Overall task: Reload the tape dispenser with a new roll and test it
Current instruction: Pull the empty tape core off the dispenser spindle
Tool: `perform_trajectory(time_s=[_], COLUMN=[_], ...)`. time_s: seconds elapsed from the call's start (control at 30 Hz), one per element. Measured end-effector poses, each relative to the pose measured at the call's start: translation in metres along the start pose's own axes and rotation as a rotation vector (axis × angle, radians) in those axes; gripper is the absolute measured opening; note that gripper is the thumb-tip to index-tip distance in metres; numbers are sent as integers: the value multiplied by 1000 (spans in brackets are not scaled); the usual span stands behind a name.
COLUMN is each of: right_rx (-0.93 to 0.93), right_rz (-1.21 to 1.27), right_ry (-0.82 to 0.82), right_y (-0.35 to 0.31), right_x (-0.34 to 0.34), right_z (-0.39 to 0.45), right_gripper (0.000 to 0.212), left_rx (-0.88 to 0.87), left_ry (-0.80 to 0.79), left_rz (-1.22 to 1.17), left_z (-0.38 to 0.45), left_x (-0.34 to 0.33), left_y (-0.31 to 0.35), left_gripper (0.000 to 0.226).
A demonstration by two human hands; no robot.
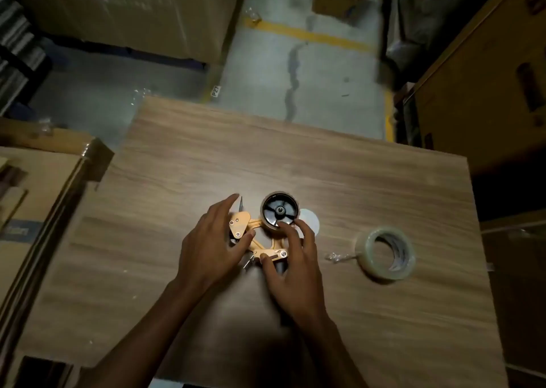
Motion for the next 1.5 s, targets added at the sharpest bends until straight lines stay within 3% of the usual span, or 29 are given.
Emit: perform_trajectory(time_s=[0.2, 0.47, 0.77, 1.0, 1.1, 1.2, 1.3, 1.37, 1.5], right_rx=[30, 19, 56, -40, -209, -397, -448, -426, -437], right_rz=[59, 51, 42, 221, 368, 460, 444, 430, 384], right_ry=[32, 171, 218, 348, 324, 208, 120, 91, 79], right_y=[2, 12, 3, 8, 28, 46, 53, 52, 58], right_x=[-12, -24, -42, -13, -2, -3, 0, 1, 0], right_z=[-1, -5, -17, -5, 18, 45, 64, 72, 79], right_gripper=[59, 22, 26, 30, 40, 47, 36, 27, 30], left_rx=[-27, -90, -87, -126, -191, -87, 13, 28, 43], left_ry=[-46, -55, -64, -27, -125, -362, -565, -609, -626], left_rz=[-35, -9, 33, 33, 32, 50, 108, 110, 69], left_z=[9, 10, 1, 28, 55, 82, 95, 99, 99], left_x=[-14, -20, -14, -1, -1, -12, -25, -29, -32], left_y=[-3, -13, -29, -12, 5, 11, 6, 3, -1], left_gripper=[70, 53, 51, 67, 68, 73, 85, 85, 89])
Point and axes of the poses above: each hand's wrist, its own z-axis towards the middle knuckle, its own x-axis out of the back of the hand, y = z × x, the point moved 8 cm from there along z, towards the middle knuckle, and after that the axes turned 13 degrees about -y, right-handed, at the moved point
